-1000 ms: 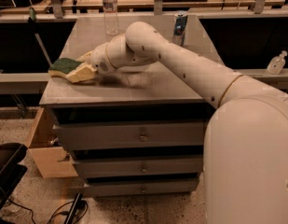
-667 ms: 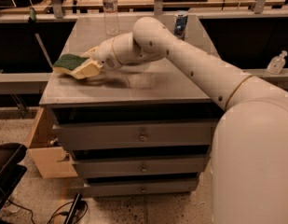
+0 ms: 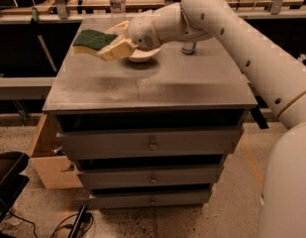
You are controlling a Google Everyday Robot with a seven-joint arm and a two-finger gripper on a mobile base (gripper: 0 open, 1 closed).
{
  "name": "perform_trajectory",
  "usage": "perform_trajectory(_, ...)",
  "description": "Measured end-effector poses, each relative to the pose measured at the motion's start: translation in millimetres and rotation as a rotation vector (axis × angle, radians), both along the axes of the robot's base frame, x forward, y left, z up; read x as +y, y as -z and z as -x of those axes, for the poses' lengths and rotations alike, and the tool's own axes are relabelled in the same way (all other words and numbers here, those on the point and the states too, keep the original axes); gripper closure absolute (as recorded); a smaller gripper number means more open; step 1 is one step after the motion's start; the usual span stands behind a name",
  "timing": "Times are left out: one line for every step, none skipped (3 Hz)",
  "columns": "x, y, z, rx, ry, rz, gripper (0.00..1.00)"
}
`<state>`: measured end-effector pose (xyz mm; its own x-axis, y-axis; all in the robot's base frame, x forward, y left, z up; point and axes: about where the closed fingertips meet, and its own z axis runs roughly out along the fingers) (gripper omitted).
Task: Pick sponge
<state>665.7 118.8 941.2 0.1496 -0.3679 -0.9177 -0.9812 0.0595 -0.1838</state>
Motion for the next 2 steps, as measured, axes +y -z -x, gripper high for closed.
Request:
perform_trajectory(-50.9,-38.4,18.0,-0.024,-0.029,0.003,1.00)
perform_trajectory(-85.2,-61.6,27.9,-0.042,-0.019,-0.008,1.00)
